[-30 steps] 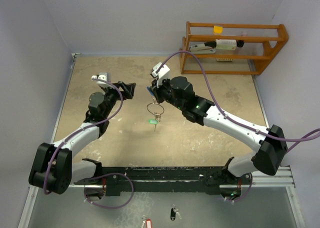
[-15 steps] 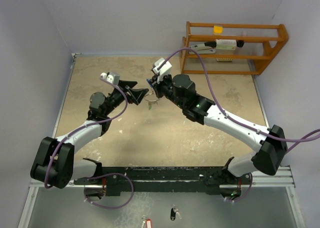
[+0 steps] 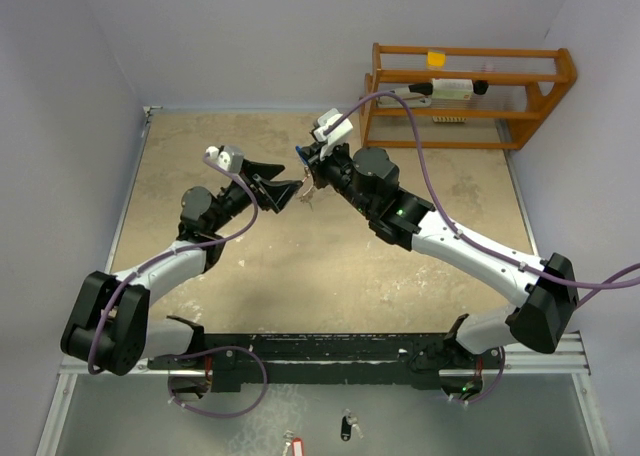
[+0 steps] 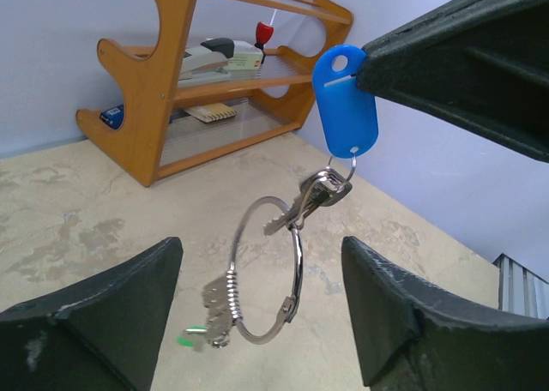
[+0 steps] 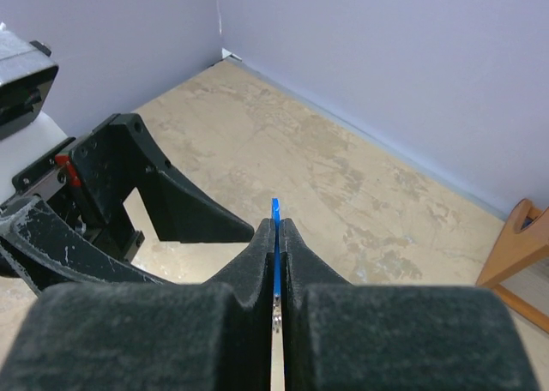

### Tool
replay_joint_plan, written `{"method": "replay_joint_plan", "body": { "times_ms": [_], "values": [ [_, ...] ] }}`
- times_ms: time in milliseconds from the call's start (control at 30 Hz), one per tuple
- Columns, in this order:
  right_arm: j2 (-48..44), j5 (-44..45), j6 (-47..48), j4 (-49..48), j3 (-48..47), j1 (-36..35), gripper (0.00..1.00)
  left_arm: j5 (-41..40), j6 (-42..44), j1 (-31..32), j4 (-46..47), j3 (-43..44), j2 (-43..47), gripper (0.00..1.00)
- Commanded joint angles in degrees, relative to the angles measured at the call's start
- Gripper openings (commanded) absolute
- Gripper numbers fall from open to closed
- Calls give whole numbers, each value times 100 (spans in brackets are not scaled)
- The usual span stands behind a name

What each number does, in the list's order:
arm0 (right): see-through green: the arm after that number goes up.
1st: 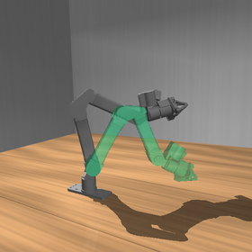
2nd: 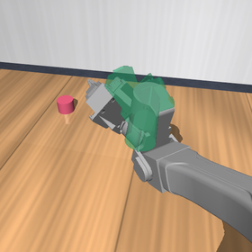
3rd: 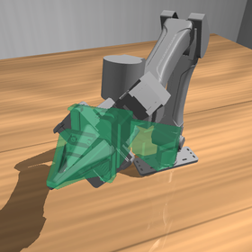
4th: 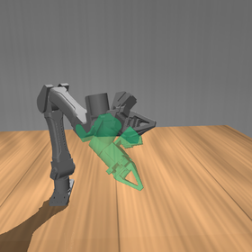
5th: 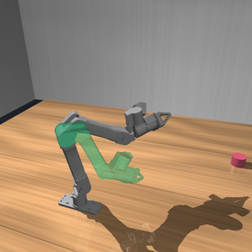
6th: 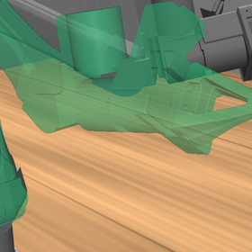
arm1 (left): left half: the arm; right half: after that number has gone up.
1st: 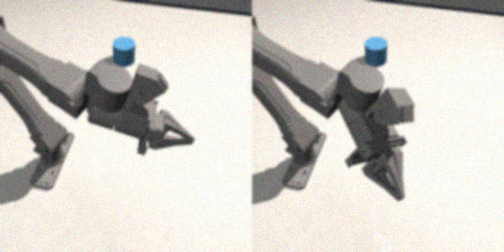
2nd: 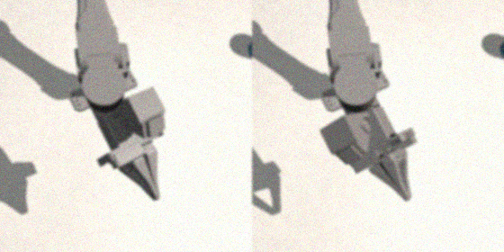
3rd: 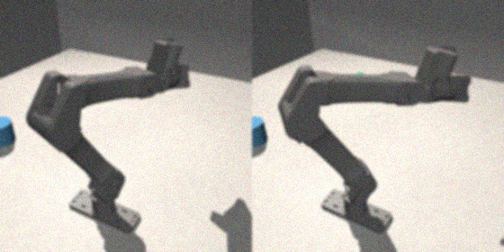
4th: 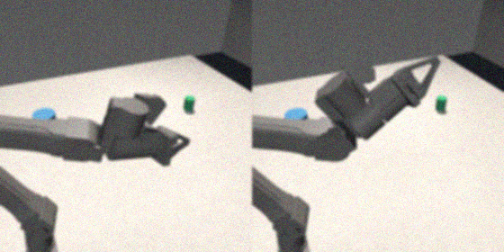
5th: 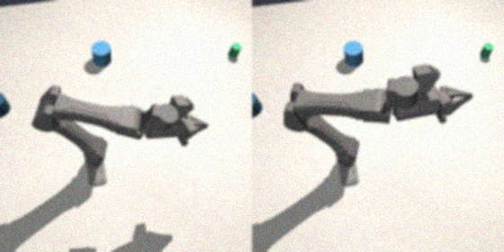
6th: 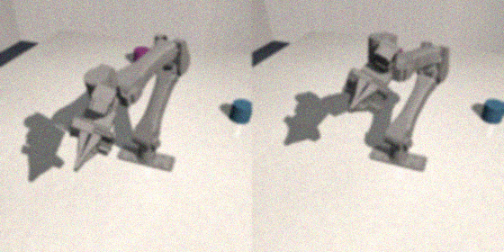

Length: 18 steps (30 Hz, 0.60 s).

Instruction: Remove the keys from the keyring

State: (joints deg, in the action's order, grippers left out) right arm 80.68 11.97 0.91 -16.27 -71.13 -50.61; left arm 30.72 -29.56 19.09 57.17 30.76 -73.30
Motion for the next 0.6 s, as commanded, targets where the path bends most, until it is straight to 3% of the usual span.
{"method": "replay_joint_plan", "body": {
  "times_ms": [0, 300, 567],
  "values": [
    [-229, 111, -103, -546, -235, 12, 0, 58, -158, 75, 567, 137, -64, 68],
    [-185, 164, -160, -612, -234, 15, 0, 40, -280, 250, 750, 225, -325, 58],
    [-154, 205, -134, -701, -242, 16, 0, -4, -329, 593, 804, 269, -607, 58]
  ]
}}
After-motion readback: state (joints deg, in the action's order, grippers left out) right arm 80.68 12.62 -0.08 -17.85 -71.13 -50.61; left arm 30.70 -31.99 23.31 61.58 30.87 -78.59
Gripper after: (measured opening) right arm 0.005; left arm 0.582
